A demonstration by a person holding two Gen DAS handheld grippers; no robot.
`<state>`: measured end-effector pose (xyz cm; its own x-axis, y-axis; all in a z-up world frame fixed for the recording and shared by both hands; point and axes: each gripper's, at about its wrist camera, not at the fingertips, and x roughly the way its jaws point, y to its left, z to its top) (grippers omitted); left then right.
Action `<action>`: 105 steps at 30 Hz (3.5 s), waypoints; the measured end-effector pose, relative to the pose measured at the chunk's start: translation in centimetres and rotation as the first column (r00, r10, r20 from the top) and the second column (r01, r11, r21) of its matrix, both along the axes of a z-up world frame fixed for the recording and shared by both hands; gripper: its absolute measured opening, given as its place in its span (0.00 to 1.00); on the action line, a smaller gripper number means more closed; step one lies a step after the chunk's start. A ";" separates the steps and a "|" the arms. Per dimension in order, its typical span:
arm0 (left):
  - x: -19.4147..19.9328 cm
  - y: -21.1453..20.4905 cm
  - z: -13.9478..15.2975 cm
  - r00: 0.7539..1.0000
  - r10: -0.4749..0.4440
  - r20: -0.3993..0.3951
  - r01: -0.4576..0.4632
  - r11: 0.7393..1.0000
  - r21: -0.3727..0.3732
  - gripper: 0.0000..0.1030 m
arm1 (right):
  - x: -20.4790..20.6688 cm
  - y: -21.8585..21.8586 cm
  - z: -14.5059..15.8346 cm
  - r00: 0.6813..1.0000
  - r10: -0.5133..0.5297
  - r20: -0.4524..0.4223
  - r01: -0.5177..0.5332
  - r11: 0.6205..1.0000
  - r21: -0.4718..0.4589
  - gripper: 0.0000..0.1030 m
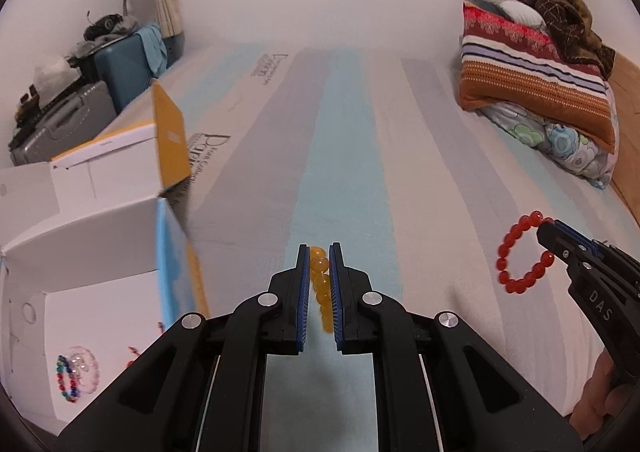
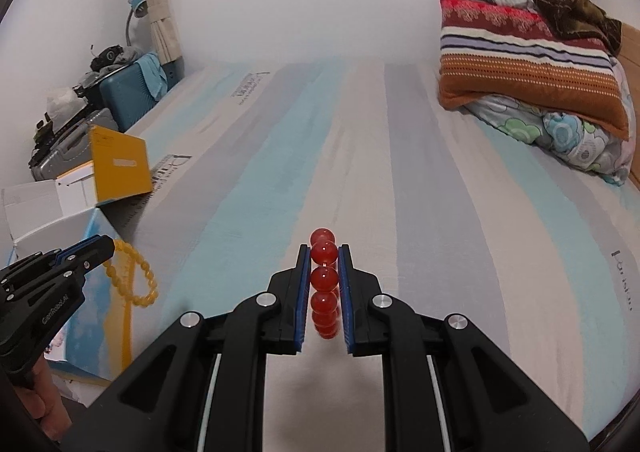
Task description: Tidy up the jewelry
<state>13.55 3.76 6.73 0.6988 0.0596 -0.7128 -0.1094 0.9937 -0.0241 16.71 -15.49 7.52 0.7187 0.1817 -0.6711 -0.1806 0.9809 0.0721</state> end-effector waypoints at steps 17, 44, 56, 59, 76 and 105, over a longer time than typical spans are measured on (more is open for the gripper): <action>-7.1 9.5 4.9 0.990 0.119 0.075 -0.120 0.993 0.018 0.09 | -4.6 11.0 4.5 0.988 0.135 0.080 -0.135 0.991 -0.013 0.13; -15.3 26.5 0.4 0.935 0.354 -0.026 -0.354 0.935 0.018 0.09 | -9.8 31.4 0.3 0.920 0.391 0.007 -0.391 0.920 -0.022 0.12; -14.2 28.1 -3.5 0.933 0.350 -0.088 -0.352 0.936 -0.005 0.09 | -9.0 33.2 -3.5 0.914 0.398 -0.078 -0.402 0.915 -0.041 0.13; -14.1 28.4 -3.9 0.930 0.354 -0.098 -0.357 0.934 -0.008 0.09 | -9.0 33.6 -3.9 0.911 0.402 -0.095 -0.407 0.912 -0.045 0.13; -19.9 25.5 -1.2 0.930 0.368 0.017 -0.368 0.930 0.014 0.94 | -13.3 29.0 -0.7 0.940 0.341 0.010 -0.341 0.940 -0.017 0.86; -24.5 22.9 -2.3 0.941 0.337 0.032 -0.338 0.941 0.022 0.94 | -17.9 26.1 -2.8 0.947 0.321 -0.013 -0.322 0.947 -0.006 0.93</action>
